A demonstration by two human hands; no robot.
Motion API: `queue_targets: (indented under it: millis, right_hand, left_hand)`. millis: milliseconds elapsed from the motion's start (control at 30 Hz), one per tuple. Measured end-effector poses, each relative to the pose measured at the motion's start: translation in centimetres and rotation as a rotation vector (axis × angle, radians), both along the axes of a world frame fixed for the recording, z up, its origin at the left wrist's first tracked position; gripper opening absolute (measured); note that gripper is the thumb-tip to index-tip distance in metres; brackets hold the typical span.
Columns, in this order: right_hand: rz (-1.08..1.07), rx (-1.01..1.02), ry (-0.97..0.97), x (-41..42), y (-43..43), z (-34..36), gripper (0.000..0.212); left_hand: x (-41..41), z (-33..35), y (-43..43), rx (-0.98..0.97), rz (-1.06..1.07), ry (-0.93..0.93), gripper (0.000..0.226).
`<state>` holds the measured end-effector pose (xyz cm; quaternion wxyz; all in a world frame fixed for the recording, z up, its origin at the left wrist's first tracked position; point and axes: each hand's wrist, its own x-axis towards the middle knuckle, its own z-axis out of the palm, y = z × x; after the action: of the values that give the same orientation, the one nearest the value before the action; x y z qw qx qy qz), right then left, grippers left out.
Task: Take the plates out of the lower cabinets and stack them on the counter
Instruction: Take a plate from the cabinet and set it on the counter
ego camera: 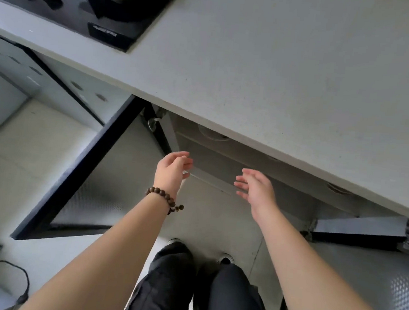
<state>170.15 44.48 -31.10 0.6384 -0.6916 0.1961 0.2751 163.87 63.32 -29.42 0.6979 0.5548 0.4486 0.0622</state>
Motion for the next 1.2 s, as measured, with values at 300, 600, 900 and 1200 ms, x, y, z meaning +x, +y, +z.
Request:
queue_targets:
  millis: [300, 600, 900, 1200]
  right_hand:
    - [-0.152, 0.106, -0.022, 5.3, 3.4, -11.9, 0.016]
    - [-0.218, 0.192, -0.038, 13.8, 7.1, -21.0, 0.022]
    - [-0.101, 0.102, -0.18, 21.1, 9.0, -22.9, 0.024]
    - [-0.005, 0.058, -0.159, 22.1, 11.2, -23.6, 0.055]
  left_hand:
    - [5.4, -13.3, 2.4, -0.211, 0.095, -0.155, 0.011]
    - [13.4, -22.8, 5.3, -0.043, 0.021, -0.261, 0.024]
    - [20.9, -24.0, 8.6, 0.306, -0.083, -0.198, 0.008]
    - [24.6, -26.2, 9.2, 0.69, -0.33, 0.075, 0.041]
